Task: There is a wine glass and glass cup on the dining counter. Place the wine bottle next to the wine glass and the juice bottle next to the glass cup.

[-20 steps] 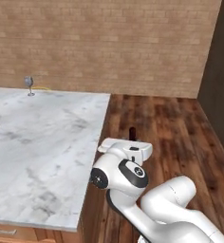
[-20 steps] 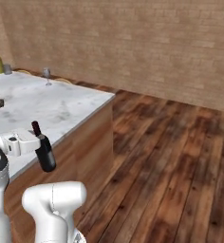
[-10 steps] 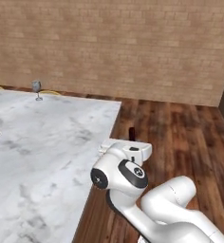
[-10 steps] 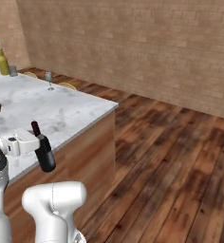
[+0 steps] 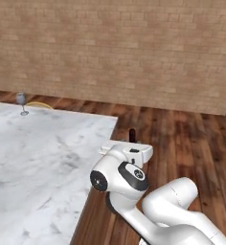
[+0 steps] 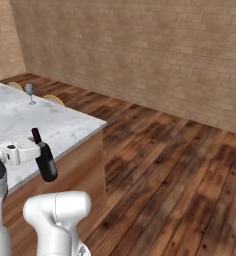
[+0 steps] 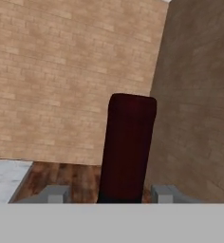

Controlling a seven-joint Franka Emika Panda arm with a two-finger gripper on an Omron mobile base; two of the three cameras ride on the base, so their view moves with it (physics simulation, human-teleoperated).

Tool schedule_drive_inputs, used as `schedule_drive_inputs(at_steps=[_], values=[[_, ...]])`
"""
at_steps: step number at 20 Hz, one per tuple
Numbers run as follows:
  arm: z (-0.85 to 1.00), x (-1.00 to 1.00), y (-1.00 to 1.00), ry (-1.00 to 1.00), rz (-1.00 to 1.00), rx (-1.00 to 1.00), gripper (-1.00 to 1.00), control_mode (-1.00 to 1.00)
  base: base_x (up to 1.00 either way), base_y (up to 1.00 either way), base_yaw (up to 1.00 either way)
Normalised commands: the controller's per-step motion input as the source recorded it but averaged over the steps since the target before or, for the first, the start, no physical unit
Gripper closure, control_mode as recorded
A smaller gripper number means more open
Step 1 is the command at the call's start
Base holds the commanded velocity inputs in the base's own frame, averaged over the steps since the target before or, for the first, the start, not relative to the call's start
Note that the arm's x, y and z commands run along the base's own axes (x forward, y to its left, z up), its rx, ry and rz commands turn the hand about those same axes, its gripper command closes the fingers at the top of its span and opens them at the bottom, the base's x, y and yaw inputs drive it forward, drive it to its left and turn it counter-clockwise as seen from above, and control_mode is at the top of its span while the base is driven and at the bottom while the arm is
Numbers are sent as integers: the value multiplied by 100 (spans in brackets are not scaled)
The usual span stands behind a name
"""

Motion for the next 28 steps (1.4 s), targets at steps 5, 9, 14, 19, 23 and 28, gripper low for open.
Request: schedule_drive_inputs(at_steps=[5,9,14,19,23,28], values=[[0,0,0,0,0,0,100,100,59,-55,3],[0,0,0,0,0,0,100,100,59,-53,6],[0,0,0,0,0,0,100,100,58,-53,8],[0,0,0,0,0,0,100,100,57,-52,10],[0,0,0,0,0,0,100,100,57,-51,11],[0,0,0,0,0,0,100,100,56,-50,14]])
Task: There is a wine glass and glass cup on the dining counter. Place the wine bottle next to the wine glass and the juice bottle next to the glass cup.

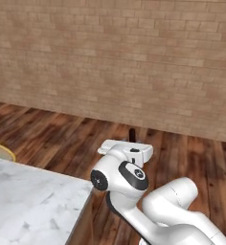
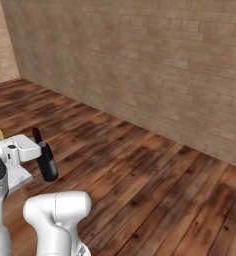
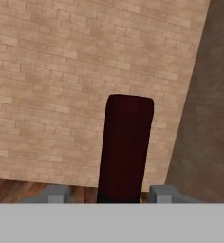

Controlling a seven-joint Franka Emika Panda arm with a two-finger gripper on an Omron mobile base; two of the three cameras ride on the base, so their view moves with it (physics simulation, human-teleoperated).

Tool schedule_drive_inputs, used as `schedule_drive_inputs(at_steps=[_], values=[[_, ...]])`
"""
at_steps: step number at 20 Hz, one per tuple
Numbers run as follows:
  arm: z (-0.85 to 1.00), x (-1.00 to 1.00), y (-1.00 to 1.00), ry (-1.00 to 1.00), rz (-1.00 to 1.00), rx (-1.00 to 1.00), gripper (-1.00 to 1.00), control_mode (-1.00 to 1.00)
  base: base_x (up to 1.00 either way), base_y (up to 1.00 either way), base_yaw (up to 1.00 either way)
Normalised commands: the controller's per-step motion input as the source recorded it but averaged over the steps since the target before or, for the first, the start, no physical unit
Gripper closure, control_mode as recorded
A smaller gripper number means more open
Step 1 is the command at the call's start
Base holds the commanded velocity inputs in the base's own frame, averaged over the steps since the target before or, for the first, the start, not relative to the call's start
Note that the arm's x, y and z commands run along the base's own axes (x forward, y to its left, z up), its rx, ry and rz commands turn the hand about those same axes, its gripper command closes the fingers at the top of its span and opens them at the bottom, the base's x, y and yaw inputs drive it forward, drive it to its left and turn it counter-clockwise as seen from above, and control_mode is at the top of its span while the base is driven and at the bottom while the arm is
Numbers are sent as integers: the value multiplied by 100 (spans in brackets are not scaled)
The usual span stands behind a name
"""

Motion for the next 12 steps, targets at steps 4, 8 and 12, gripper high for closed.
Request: schedule_drive_inputs(at_steps=[4,8,12], values=[[0,0,0,0,0,0,100,100,56,-47,17],[0,0,0,0,0,0,100,100,55,-44,25],[0,0,0,0,0,0,100,100,52,-39,36]])
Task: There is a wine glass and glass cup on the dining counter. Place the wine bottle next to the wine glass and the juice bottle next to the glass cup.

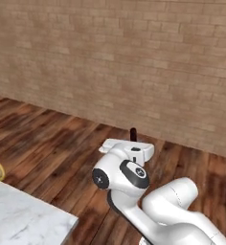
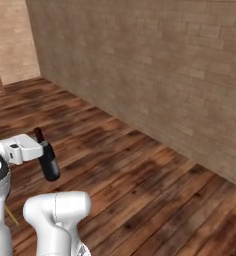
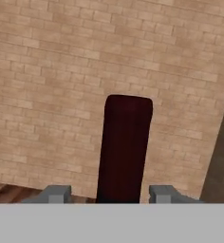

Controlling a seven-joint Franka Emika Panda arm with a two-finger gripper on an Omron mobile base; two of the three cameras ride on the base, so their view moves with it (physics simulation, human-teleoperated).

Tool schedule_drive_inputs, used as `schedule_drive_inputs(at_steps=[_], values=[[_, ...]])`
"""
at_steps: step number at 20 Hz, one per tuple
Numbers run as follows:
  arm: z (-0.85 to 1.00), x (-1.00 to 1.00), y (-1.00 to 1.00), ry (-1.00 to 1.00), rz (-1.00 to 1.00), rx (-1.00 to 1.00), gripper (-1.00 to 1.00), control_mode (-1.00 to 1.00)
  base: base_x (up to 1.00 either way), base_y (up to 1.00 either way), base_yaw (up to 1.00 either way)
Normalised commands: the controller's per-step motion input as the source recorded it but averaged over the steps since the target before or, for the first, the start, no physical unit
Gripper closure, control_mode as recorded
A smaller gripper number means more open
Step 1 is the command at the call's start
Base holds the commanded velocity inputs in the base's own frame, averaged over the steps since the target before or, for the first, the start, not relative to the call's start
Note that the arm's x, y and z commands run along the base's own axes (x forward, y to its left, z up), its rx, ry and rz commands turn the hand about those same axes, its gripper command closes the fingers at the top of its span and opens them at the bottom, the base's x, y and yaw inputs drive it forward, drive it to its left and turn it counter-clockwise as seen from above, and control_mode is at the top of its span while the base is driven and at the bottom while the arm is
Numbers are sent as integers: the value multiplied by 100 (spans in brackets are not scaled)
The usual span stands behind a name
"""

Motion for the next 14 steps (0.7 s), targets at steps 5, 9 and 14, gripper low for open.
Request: schedule_drive_inputs(at_steps=[5,9,14], values=[[0,0,0,0,0,0,100,100,48,-32,49],[0,0,0,0,0,0,100,100,42,-21,66],[0,0,0,0,0,0,100,100,42,-23,63]])
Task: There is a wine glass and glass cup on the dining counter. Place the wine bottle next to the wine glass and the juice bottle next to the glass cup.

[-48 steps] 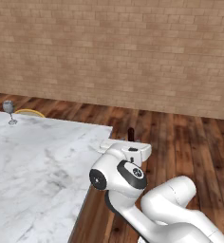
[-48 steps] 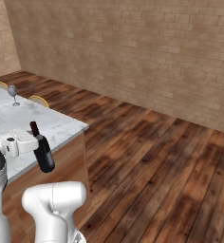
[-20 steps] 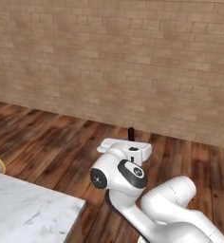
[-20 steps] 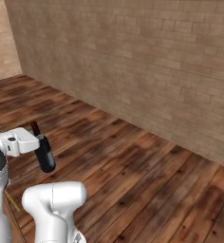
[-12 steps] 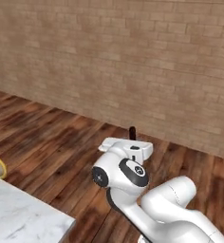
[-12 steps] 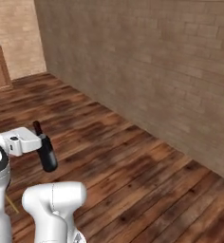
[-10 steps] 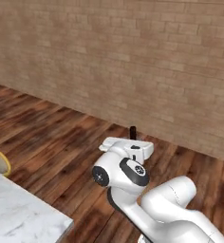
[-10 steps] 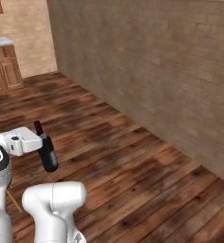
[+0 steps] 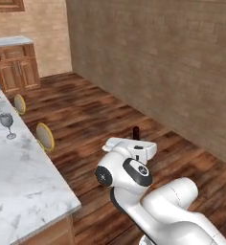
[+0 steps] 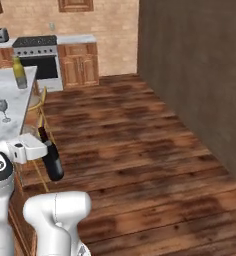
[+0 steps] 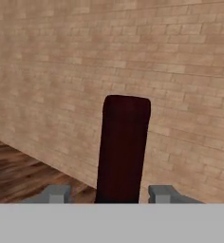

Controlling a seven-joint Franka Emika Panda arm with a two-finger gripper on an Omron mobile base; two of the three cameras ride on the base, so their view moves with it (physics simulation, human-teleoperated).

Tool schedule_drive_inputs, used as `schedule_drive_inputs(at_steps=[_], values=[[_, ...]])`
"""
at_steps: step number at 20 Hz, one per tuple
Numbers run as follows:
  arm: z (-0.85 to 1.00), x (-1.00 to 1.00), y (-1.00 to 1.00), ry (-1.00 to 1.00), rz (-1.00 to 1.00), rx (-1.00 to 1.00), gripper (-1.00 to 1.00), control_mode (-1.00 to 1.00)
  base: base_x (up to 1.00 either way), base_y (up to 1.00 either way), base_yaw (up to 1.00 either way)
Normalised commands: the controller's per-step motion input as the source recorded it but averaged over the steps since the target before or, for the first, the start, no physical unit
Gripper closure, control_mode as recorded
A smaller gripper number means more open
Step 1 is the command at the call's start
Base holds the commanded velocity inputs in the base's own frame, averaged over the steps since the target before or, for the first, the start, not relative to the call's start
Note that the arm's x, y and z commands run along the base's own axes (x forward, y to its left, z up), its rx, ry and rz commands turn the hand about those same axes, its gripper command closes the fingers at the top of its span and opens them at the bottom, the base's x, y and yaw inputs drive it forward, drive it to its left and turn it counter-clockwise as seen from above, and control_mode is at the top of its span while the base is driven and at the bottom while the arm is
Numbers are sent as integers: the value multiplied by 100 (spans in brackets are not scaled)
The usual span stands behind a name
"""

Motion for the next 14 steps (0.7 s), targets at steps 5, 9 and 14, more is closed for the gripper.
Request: schedule_drive_inputs(at_steps=[5,9,14], values=[[0,0,0,0,0,0,100,100,43,-26,60],[0,0,0,0,0,0,100,100,46,-36,45],[0,0,0,0,0,0,100,100,48,-43,32]])
